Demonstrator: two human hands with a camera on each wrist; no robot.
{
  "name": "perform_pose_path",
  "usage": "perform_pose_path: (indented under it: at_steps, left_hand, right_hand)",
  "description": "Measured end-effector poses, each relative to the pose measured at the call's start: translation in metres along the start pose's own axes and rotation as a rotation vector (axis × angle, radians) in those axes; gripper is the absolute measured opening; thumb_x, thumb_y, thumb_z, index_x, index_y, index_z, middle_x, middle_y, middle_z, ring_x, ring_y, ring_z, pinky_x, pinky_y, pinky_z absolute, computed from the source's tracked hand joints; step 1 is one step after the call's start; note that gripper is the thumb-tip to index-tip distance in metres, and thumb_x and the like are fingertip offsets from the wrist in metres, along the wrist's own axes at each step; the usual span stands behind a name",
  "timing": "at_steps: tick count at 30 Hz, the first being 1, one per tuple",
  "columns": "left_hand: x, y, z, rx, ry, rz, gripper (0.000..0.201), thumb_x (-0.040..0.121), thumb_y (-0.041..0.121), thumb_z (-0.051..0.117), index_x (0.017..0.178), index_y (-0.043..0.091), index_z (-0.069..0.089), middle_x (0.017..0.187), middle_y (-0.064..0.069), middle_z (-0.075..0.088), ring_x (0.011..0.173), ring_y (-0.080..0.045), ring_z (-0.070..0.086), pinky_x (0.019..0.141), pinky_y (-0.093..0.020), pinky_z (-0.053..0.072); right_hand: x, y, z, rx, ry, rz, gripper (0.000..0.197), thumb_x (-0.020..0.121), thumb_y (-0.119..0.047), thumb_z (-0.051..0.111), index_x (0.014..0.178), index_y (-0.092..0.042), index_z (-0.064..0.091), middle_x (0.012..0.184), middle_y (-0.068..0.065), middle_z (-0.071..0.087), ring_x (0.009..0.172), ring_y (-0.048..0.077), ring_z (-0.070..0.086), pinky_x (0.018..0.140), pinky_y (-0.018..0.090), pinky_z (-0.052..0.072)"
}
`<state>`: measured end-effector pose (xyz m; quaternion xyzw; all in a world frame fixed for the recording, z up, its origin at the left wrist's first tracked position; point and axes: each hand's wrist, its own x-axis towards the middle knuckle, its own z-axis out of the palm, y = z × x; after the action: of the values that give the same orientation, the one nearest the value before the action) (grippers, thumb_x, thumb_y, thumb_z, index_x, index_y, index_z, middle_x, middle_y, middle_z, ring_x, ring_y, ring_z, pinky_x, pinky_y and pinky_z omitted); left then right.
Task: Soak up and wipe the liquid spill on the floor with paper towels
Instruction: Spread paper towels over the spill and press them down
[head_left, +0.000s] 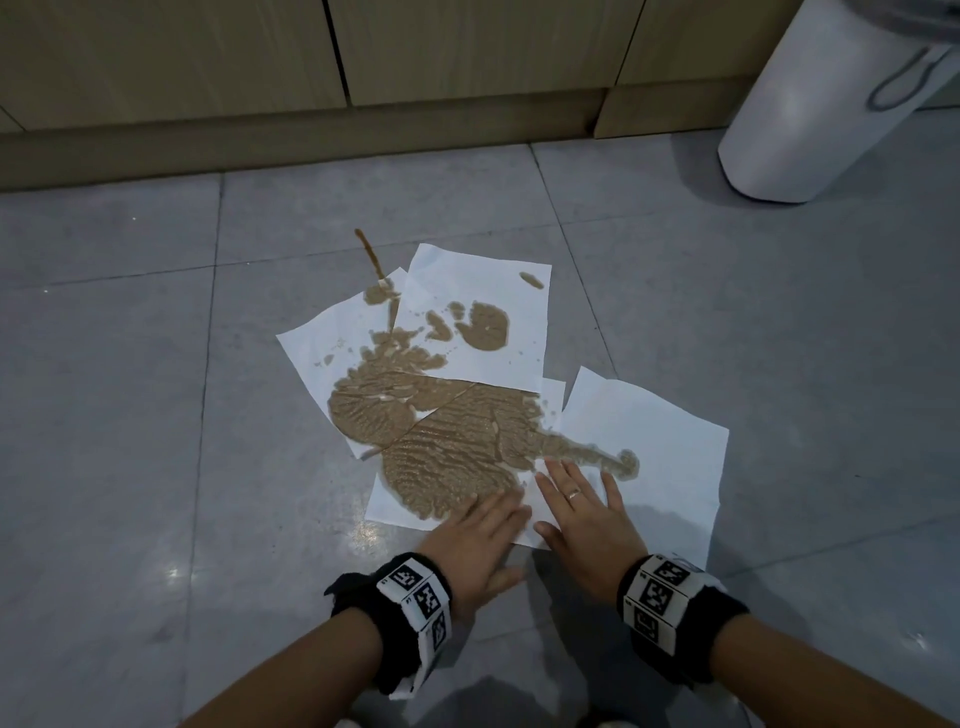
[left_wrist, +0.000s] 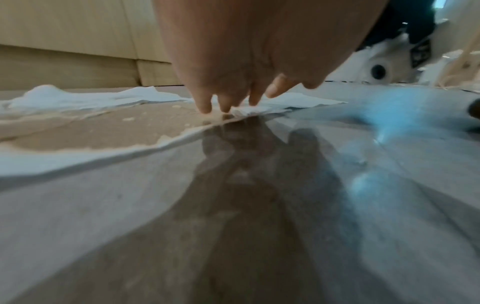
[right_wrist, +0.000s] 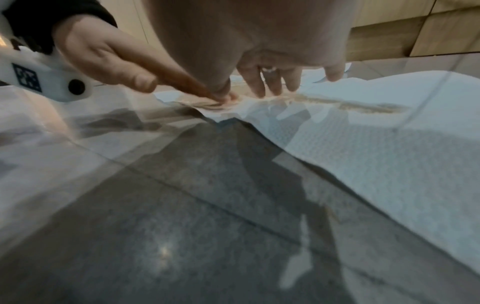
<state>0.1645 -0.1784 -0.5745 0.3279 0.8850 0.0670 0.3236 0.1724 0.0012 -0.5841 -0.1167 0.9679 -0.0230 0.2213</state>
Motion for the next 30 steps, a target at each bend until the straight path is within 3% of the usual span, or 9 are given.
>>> perform_pose_path:
  at_steps: [3, 7, 11, 13, 16, 19, 22, 25, 30]
  left_hand:
    - [-0.006, -0.015, -0.011, -0.157, 0.174, -0.284, 0.070, 0.097, 0.051, 0.024, 0.148, 0.020, -0.012, 0.150, 0.001, -0.027, 0.137, -0.014, -0.024, 0.112, -0.035, -0.013]
    - [-0.016, -0.049, -0.017, -0.238, 0.185, -0.606, 0.087, 0.091, 0.060, 0.029, 0.145, 0.016, -0.023, 0.138, -0.004, -0.040, 0.138, -0.023, -0.027, 0.115, -0.042, -0.007]
    - [-0.032, -0.076, -0.012, -0.202, 0.148, -0.610, 0.082, 0.093, 0.057, 0.030, 0.143, 0.023, -0.024, 0.146, 0.002, -0.036, 0.141, -0.029, -0.023, 0.114, -0.049, -0.008]
    - [-0.041, -0.087, -0.010, -0.168, 0.138, -0.610, 0.076, 0.094, 0.055, 0.027, 0.141, 0.027, -0.025, 0.144, 0.004, -0.038, 0.141, -0.030, -0.023, 0.113, -0.051, -0.008]
    - [-0.051, -0.099, -0.006, -0.150, 0.105, -0.610, 0.070, 0.094, 0.055, 0.022, 0.143, 0.031, -0.021, 0.144, 0.005, -0.037, 0.141, -0.029, -0.023, 0.113, -0.053, -0.009]
    - [-0.053, -0.103, -0.002, -0.142, 0.036, -0.603, 0.067, 0.094, 0.056, 0.015, 0.145, 0.031, -0.020, 0.152, 0.004, -0.029, 0.143, -0.028, -0.020, 0.113, -0.054, -0.009]
    - [-0.051, -0.104, 0.000, -0.115, -0.002, -0.604, 0.065, 0.095, 0.055, 0.011, 0.144, 0.030, -0.023, 0.153, 0.003, -0.029, 0.143, -0.026, -0.018, 0.113, -0.053, -0.007]
    - [-0.050, -0.103, -0.001, -0.086, -0.026, -0.605, 0.062, 0.097, 0.053, 0.009, 0.144, 0.029, -0.023, 0.152, 0.001, -0.030, 0.143, -0.026, -0.018, 0.114, -0.053, -0.006]
    - [-0.045, -0.096, -0.015, -0.197, 0.075, -0.630, 0.059, 0.099, 0.044, 0.023, 0.150, 0.028, -0.004, 0.155, 0.002, -0.022, 0.143, -0.025, -0.019, 0.112, -0.055, -0.009]
  right_hand:
    - [0.001, -0.002, -0.003, 0.018, 0.025, 0.003, 0.066, 0.097, -0.046, -0.003, 0.129, -0.014, 0.045, 0.131, 0.008, 0.059, 0.117, 0.023, 0.059, 0.085, 0.044, 0.051]
    - [0.009, 0.004, 0.003, 0.000, 0.008, 0.018, 0.072, 0.096, -0.052, -0.001, 0.138, -0.008, 0.038, 0.142, 0.004, 0.043, 0.121, 0.021, 0.056, 0.094, 0.046, 0.036]
    - [0.015, 0.009, 0.005, -0.033, -0.022, -0.023, 0.077, 0.091, -0.058, -0.010, 0.141, -0.013, 0.026, 0.148, 0.000, 0.021, 0.133, 0.022, 0.042, 0.100, 0.052, 0.022]
    - [0.013, 0.006, 0.003, -0.042, -0.039, 0.022, 0.076, 0.094, -0.055, -0.005, 0.140, -0.011, 0.037, 0.146, 0.001, 0.035, 0.131, 0.023, 0.044, 0.101, 0.052, 0.029]
    - [0.005, 0.000, 0.007, -0.031, -0.014, 0.008, 0.069, 0.096, -0.053, 0.001, 0.138, -0.010, 0.034, 0.142, 0.004, 0.046, 0.132, 0.021, 0.036, 0.106, 0.052, 0.029]
    - [-0.002, -0.006, 0.015, -0.058, -0.039, -0.044, 0.069, 0.095, -0.055, 0.002, 0.134, -0.011, 0.037, 0.137, 0.005, 0.053, 0.124, 0.021, 0.054, 0.103, 0.055, 0.033]
    - [-0.006, -0.008, 0.019, -0.072, -0.116, -0.059, 0.072, 0.093, -0.060, 0.008, 0.132, -0.010, 0.042, 0.135, 0.004, 0.055, 0.119, 0.020, 0.058, 0.100, 0.052, 0.021]
    - [-0.007, -0.008, 0.017, -0.071, -0.087, -0.065, 0.071, 0.093, -0.061, 0.008, 0.133, -0.011, 0.038, 0.136, 0.005, 0.054, 0.122, 0.020, 0.055, 0.104, 0.051, 0.013]
    - [-0.004, -0.009, 0.018, -0.076, -0.114, -0.082, 0.079, 0.092, -0.062, 0.006, 0.127, -0.012, 0.055, 0.132, 0.004, 0.058, 0.117, 0.019, 0.059, 0.098, 0.051, 0.021]
